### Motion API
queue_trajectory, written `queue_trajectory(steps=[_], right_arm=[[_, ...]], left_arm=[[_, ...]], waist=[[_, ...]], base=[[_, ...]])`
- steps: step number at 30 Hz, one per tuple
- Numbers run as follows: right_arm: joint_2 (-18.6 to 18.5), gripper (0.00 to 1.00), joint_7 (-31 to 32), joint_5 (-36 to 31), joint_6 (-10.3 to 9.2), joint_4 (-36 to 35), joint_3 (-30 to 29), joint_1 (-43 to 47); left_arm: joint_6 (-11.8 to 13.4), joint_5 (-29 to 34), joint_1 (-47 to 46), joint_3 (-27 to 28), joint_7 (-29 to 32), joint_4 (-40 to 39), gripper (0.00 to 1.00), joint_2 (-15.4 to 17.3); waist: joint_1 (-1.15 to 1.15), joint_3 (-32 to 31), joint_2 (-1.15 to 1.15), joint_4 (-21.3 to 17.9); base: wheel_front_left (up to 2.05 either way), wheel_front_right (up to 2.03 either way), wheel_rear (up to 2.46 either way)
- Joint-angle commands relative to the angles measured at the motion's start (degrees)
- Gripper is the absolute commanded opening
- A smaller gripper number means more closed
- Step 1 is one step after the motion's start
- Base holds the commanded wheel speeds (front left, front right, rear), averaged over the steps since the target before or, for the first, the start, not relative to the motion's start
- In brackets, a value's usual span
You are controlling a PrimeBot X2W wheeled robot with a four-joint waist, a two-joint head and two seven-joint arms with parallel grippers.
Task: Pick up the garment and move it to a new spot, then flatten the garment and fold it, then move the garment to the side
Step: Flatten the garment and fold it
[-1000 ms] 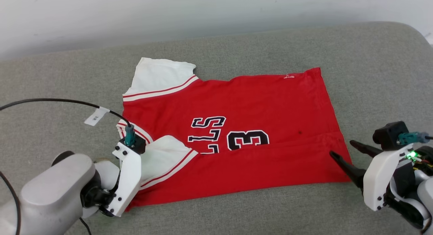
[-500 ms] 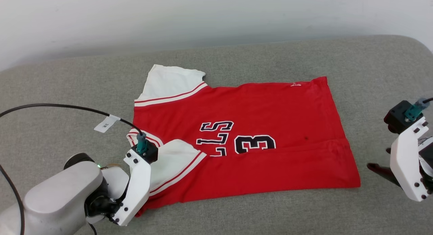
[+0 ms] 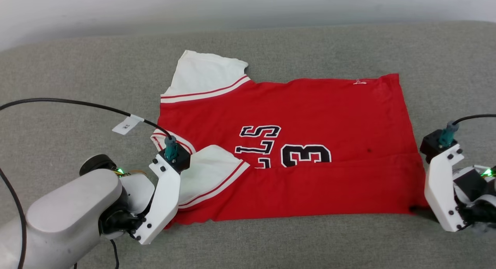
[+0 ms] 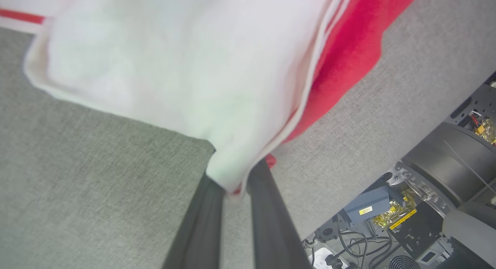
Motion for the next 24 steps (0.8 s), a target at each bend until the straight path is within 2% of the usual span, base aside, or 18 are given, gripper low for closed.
queue_trajectory(steps=[1, 9, 10, 20, 24], right_arm=[[0.88, 1.00, -0.48, -0.16, -0.05, 1.07, 0.52, 0.14], [4.20, 1.00, -2.81, 1.43, -0.05, 5.32, 4.97, 2.48], [4.19, 0.00, -3.07, 1.64, -0.04, 5.34, 5.47, 2.45], [0.02, 0.00, -8.40, 3.22, -0.04, 1.57, 6.69, -0.14], [-3.10, 0.00, -9.80, 4.78, -0.04, -1.77, 7.27, 0.71]], left_arm=[[0.03, -0.08, -0.77, -0.13, -0.41, -0.15, 0.00, 0.40], [0.04, -0.83, -1.34, -0.71, -1.50, 0.17, 0.00, 0.96], [0.04, -0.86, -1.06, -0.80, -1.72, 0.31, 0.00, 1.02], [0.02, -2.71, 1.87, -1.26, -3.57, 1.43, 0.00, 1.79], [0.02, -3.86, 3.34, -1.38, -4.33, 0.98, 0.00, 2.59]], waist=[[0.00, 0.96, 0.00, 0.40], [0.00, 2.17, 0.00, 0.70], [0.00, 2.06, 0.00, 0.63], [0.00, -2.59, 0.00, -0.27], [0.00, -5.11, 0.00, -0.32]], base=[[0.00, 0.00, 0.00], [0.00, 0.00, 0.00], [0.00, 0.00, 0.00], [0.00, 0.00, 0.00], [0.00, 0.00, 0.00]])
